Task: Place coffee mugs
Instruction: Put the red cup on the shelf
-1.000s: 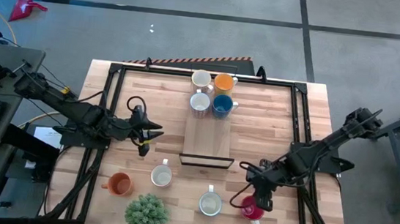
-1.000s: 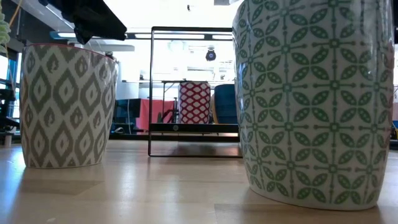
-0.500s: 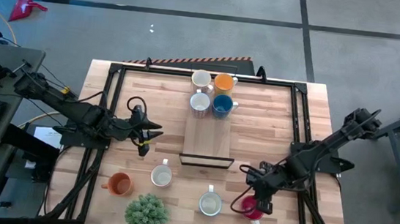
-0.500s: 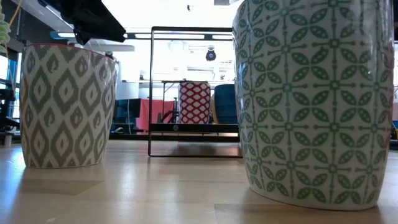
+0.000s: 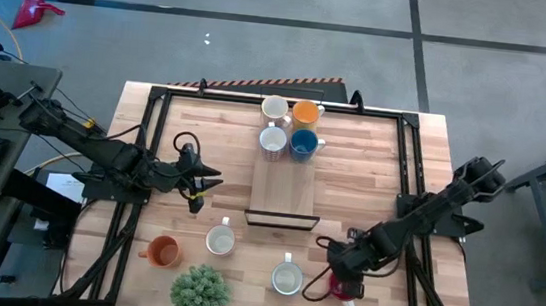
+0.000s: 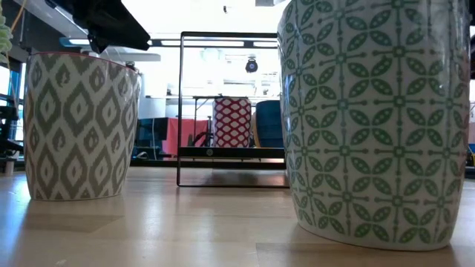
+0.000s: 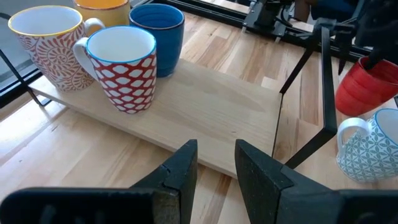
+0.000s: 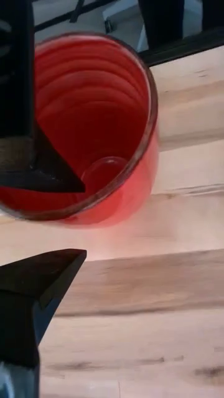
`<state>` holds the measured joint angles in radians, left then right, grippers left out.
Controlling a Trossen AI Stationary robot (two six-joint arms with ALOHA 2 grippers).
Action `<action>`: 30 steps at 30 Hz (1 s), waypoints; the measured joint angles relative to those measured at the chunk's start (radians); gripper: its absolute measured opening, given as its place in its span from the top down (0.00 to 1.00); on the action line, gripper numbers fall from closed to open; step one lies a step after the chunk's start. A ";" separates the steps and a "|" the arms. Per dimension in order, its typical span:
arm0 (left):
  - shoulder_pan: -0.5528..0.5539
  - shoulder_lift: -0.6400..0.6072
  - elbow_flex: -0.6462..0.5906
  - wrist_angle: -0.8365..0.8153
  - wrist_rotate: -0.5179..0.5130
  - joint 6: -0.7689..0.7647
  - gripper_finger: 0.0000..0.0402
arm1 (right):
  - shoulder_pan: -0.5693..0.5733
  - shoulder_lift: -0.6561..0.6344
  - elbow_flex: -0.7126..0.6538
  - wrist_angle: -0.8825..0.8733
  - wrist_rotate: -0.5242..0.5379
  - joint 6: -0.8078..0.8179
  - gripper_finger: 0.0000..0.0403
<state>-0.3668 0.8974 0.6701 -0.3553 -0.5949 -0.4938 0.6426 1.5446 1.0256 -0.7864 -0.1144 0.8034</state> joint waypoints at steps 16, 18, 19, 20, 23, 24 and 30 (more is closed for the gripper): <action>0.000 0.000 0.000 -0.028 0.000 0.000 0.75 | 0.000 0.049 0.000 0.025 0.085 0.057 0.93; 0.000 0.000 0.000 -0.036 0.000 0.000 0.75 | 0.000 0.049 0.000 0.017 0.093 0.053 0.97; 0.000 0.000 0.000 -0.040 0.000 0.000 0.75 | 0.000 0.049 0.000 0.013 0.090 0.056 0.97; 0.000 0.000 0.000 -0.045 0.000 0.000 0.75 | 0.000 0.049 0.000 0.005 0.084 0.054 0.98; 0.000 0.000 0.000 -0.060 0.000 0.000 0.75 | -0.001 0.040 0.010 -0.067 0.080 0.044 0.99; 0.000 0.000 0.000 -0.064 0.000 0.000 0.75 | -0.003 0.034 0.023 -0.110 0.079 0.043 0.99; 0.000 0.000 0.000 -0.102 0.000 -0.001 0.75 | -0.027 -0.021 0.145 -0.403 0.159 0.027 1.00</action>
<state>-0.3668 0.8974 0.6701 -0.4573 -0.5945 -0.4946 0.6154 1.5235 1.1706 -1.1891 0.0449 0.8303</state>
